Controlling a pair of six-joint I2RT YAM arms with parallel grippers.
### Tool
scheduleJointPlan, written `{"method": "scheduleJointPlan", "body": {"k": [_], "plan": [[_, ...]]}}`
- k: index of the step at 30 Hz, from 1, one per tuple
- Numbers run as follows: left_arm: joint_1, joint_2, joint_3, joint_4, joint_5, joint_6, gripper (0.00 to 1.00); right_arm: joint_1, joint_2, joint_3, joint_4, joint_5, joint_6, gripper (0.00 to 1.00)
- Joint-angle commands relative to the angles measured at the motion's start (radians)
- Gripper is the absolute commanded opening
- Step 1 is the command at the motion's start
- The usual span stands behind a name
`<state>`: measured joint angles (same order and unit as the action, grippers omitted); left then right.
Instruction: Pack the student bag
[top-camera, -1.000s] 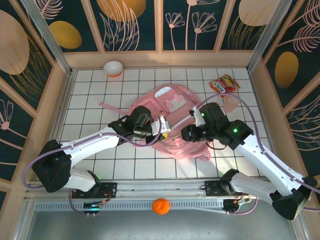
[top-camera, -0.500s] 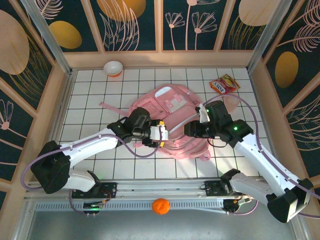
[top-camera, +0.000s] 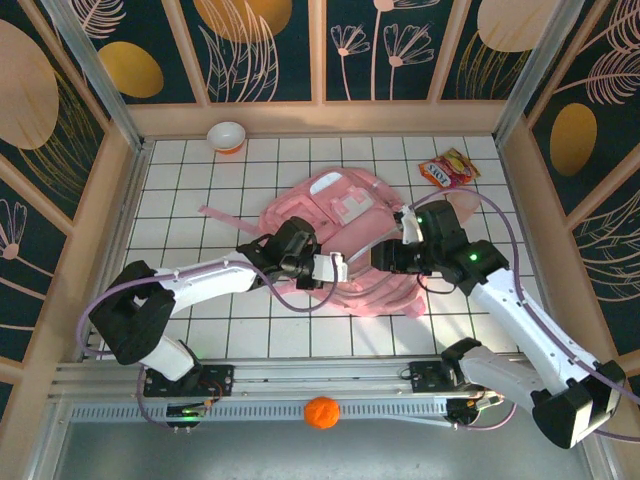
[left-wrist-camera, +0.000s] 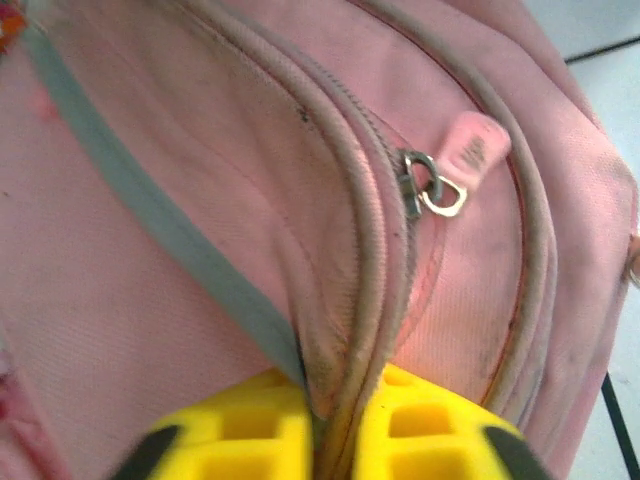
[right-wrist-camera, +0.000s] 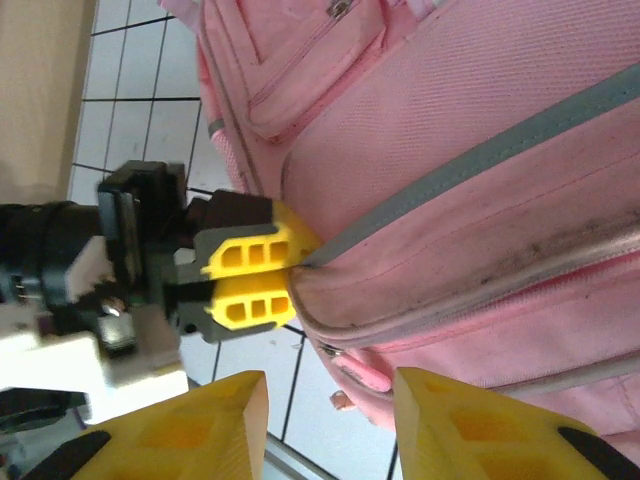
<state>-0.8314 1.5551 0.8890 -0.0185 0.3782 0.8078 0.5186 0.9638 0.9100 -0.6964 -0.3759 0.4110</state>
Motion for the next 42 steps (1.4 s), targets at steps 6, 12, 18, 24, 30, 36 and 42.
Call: {"method": "scheduleJointPlan", "body": {"k": [6,12,18,24,30,36,42], "plan": [[0.008,-0.05,0.033,0.037,0.152,-0.195,0.0,0.042,-0.068,-0.069,0.004,0.118,-0.119,0.41],[0.017,-0.03,0.066,0.022,0.189,-0.253,0.0,0.175,-0.029,-0.086,0.047,0.187,-0.12,0.42],[0.027,-0.02,0.077,0.002,0.21,-0.266,0.0,0.21,0.036,-0.078,0.065,0.251,-0.1,0.43],[0.038,-0.013,0.122,-0.012,0.232,-0.278,0.0,0.224,0.078,-0.068,0.077,0.265,-0.1,0.44],[0.05,-0.004,0.136,-0.014,0.255,-0.296,0.0,0.255,0.112,-0.052,0.074,0.302,-0.089,0.43],[0.061,-0.016,0.125,-0.062,0.232,-0.245,0.0,0.247,0.109,-0.029,0.076,0.369,-0.083,0.09],[0.12,-0.057,0.09,-0.145,0.189,-0.161,0.0,0.126,0.11,-0.026,0.043,0.265,-0.103,0.0]]}}
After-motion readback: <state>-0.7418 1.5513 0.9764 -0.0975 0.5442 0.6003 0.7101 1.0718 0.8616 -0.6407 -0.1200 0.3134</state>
